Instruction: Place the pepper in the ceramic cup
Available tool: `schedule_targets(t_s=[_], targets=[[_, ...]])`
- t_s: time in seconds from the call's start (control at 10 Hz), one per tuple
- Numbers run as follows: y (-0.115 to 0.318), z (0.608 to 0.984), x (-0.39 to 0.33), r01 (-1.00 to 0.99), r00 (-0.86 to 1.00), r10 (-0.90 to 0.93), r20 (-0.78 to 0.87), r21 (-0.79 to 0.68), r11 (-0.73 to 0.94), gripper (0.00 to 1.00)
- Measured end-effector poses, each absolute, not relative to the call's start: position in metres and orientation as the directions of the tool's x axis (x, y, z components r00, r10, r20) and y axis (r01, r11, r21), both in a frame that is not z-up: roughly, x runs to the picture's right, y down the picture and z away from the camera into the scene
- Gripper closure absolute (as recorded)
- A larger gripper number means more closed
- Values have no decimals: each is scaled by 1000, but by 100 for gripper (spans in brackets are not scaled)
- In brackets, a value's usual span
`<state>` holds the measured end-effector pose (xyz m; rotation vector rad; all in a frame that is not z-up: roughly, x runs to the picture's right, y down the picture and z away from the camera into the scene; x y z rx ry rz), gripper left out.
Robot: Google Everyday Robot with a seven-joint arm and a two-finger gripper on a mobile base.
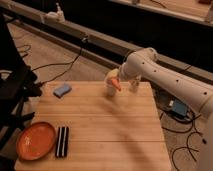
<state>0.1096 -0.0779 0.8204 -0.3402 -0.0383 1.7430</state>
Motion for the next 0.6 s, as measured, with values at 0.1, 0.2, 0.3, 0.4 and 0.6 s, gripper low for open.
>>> schedule_targets(t_s=[0.1, 0.2, 0.3, 0.4, 0.6], targets=[[-89, 819, 114, -956, -178, 968, -176, -203, -213, 20], [-104, 818, 122, -954, -213, 968, -130, -188, -235, 20], [-111, 817, 126, -952, -230, 967, -108, -181, -247, 20], [-112, 817, 127, -952, -233, 967, -103, -179, -248, 20], [-112, 817, 126, -952, -232, 967, -103, -180, -248, 20]])
